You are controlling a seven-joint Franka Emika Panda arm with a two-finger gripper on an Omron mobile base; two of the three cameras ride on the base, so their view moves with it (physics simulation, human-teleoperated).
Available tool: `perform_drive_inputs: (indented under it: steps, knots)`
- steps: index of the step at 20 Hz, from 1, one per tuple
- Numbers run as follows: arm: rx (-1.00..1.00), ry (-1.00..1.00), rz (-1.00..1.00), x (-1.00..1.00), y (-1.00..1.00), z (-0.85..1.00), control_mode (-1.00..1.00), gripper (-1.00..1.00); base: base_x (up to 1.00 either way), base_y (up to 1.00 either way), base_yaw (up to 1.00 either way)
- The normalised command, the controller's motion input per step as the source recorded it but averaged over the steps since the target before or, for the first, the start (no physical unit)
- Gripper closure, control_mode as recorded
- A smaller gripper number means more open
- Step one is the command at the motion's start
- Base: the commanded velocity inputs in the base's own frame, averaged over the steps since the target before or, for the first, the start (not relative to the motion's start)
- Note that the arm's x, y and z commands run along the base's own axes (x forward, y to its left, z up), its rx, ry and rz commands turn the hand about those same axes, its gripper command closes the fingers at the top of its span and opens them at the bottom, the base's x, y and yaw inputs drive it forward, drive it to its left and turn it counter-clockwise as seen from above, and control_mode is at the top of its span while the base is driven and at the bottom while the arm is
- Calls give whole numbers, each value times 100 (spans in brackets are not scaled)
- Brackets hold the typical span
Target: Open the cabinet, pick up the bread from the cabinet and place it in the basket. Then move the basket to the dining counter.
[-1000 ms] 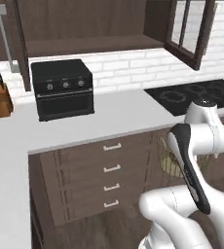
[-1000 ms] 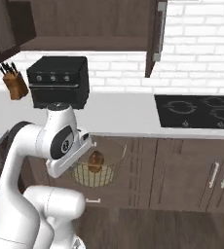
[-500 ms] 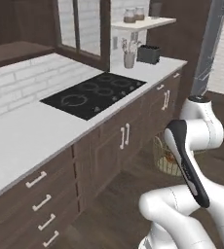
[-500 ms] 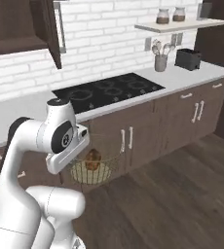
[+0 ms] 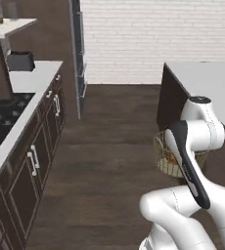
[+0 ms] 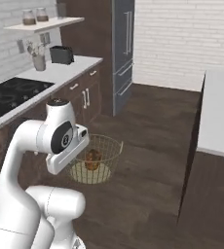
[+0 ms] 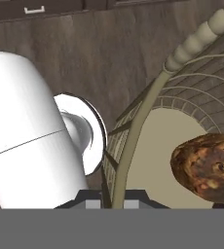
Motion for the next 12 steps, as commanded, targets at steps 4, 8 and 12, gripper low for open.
perform_drive_inputs:
  steps: [4, 8, 12]
  knots:
    - [0, 0, 0, 0, 0, 0, 100, 100, 5, 11, -95]
    - [0, 0, 0, 0, 0, 0, 100, 100, 40, 30, -85]
    - [0, 0, 0, 0, 0, 0, 100, 100, 100, 53, -36]
